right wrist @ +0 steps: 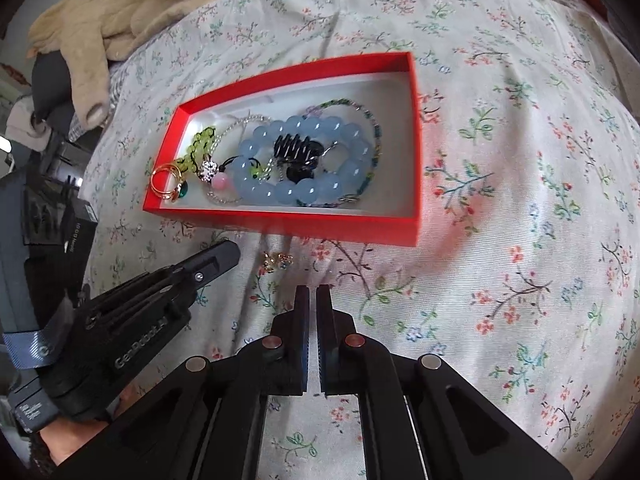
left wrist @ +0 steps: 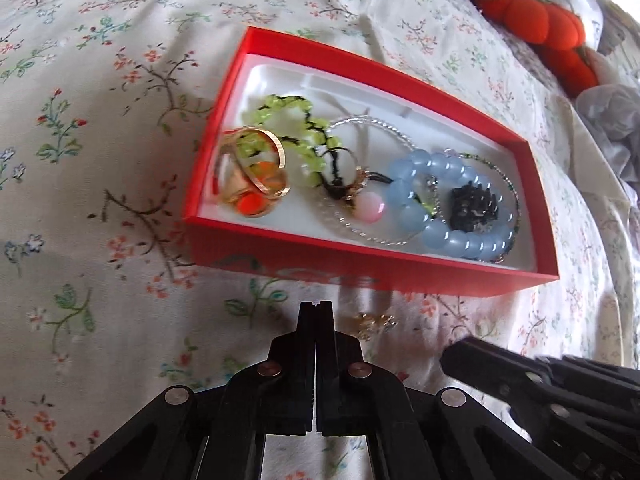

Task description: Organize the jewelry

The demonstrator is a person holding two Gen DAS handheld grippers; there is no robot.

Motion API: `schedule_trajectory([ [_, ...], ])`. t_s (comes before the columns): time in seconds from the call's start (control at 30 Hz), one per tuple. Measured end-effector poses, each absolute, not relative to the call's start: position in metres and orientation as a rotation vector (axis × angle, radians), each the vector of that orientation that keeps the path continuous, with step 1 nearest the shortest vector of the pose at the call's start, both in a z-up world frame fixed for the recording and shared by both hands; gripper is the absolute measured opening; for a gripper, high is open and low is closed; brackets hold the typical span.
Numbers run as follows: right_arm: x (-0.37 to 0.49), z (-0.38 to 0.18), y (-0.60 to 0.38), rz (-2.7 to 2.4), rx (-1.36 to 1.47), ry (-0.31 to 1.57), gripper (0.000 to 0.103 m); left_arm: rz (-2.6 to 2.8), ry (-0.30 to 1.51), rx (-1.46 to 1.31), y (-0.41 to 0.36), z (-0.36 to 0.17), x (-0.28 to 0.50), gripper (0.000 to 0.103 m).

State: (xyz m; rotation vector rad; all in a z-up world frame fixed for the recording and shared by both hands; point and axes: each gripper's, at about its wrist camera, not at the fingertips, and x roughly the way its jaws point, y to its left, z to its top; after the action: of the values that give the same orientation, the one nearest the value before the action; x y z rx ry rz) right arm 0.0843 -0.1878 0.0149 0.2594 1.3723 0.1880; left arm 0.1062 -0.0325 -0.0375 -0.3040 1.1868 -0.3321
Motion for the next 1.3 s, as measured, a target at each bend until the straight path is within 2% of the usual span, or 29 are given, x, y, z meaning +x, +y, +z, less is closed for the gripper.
schedule_trajectory([
  [0.1, 0.091, 0.009, -0.183, 0.176, 0.271, 1.381, 0.011, -0.313, 1.194, -0.309, -0.024, -0.037, 0.104, 0.0],
  [0.17, 0.096, 0.007, -0.18, 0.172, 0.261, 1.382, 0.02, -0.309, 1.2, -0.297, -0.021, -0.037, 0.103, 0.0],
  [0.2, 0.097, 0.007, -0.177, 0.169, 0.245, 1.382, 0.021, -0.308, 1.204, -0.296, -0.019, -0.037, 0.103, 0.0],
  [0.57, 0.111, -0.002, -0.158, 0.121, 0.216, 1.391, 0.022, -0.3, 1.222, -0.295, -0.007, -0.038, 0.099, 0.0],
  [0.67, 0.113, -0.006, -0.149, 0.067, 0.165, 1.387, 0.017, -0.298, 1.228, -0.298, -0.006, -0.038, 0.098, 0.002],
  [0.93, 0.11, -0.008, -0.13, 0.026, 0.01, 1.367, 0.017, -0.28, 1.24, -0.289, -0.001, -0.042, 0.094, 0.003],
  [1.13, 0.11, -0.008, -0.14, 0.014, -0.005, 1.376, 0.0, -0.284, 1.24, -0.292, 0.004, -0.041, 0.091, 0.003],
  [1.3, 0.108, -0.001, -0.163, -0.001, 0.042, 1.371, 0.0, -0.334, 1.236, -0.304, -0.003, -0.04, 0.094, 0.003],
])
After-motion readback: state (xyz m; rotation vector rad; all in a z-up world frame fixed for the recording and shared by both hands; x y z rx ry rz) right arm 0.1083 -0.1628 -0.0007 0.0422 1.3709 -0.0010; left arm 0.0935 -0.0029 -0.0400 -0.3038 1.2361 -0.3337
